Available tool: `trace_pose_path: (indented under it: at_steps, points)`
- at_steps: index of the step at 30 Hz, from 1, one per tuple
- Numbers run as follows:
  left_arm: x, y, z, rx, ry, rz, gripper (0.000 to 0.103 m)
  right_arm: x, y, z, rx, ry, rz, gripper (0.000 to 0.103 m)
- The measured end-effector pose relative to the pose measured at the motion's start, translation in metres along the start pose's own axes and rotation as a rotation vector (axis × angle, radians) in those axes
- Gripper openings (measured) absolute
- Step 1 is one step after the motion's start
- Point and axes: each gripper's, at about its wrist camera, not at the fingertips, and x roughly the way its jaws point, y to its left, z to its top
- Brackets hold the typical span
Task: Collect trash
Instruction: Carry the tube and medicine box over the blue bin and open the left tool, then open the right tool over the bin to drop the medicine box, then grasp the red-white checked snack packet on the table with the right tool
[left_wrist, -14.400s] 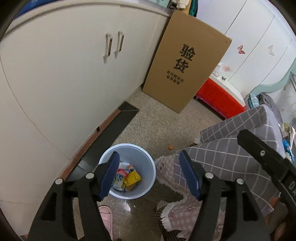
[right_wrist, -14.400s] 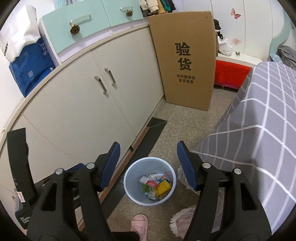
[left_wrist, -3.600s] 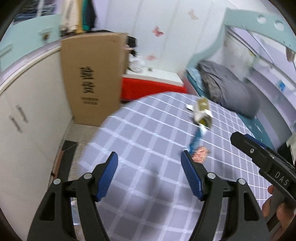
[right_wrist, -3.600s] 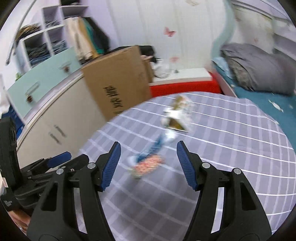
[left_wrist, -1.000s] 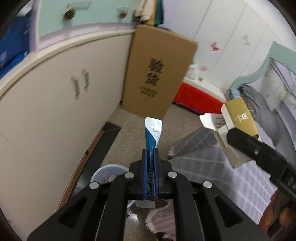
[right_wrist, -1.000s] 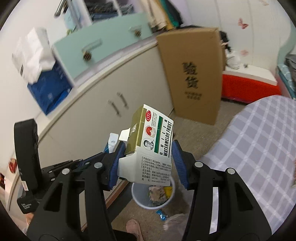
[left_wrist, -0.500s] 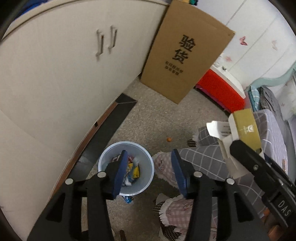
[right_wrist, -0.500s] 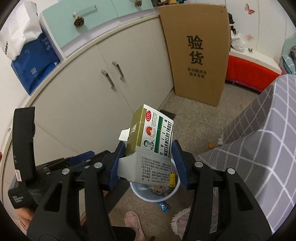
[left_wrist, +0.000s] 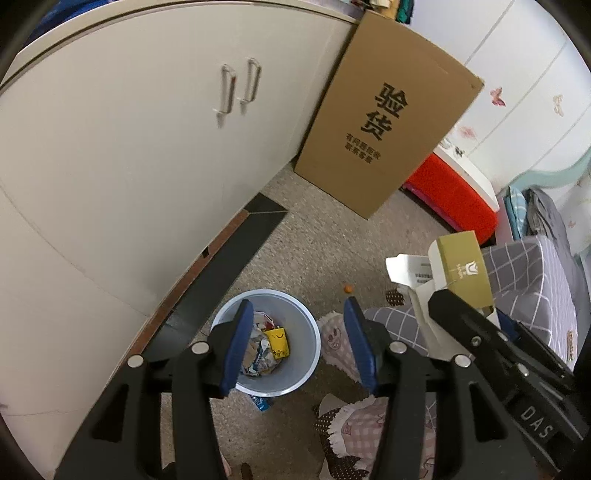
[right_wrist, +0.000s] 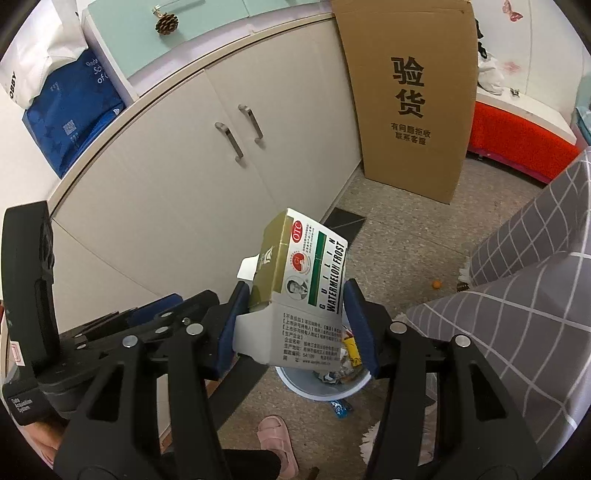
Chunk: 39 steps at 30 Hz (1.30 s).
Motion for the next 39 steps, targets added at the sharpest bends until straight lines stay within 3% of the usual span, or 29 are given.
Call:
trace_pose_path:
  at_steps: [3, 12, 19, 26, 30, 34, 39]
  points:
    - [-0.004, 0.006, 0.002, -0.021, -0.012, 0.016, 0.051, 0.004, 0.000, 0.002, 0.022, 0.005, 0.015, 0.069]
    - [-0.024, 0.002, 0.005, -0.042, -0.052, 0.021, 0.053, -0.026, -0.012, 0.005, 0.023, -0.044, -0.008, 0.069]
    - [-0.057, -0.054, 0.002, 0.015, -0.116, -0.038, 0.056, -0.099, -0.049, 0.011, -0.007, -0.157, -0.065, 0.069]
    - [-0.076, -0.148, -0.015, 0.135, -0.148, -0.092, 0.060, -0.182, -0.127, 0.000, 0.025, -0.242, -0.188, 0.069]
    - [-0.077, -0.195, -0.032, 0.198, -0.143, -0.116, 0.060, -0.219, -0.182, -0.015, 0.064, -0.258, -0.327, 0.069]
    - [-0.074, -0.227, -0.054, 0.253, -0.135, -0.110, 0.061, -0.237, -0.238, -0.035, 0.136, -0.217, -0.453, 0.069]
    - [-0.072, -0.232, -0.067, 0.256, -0.121, -0.099, 0.062, -0.228, -0.280, -0.053, 0.195, -0.136, -0.489, 0.066]
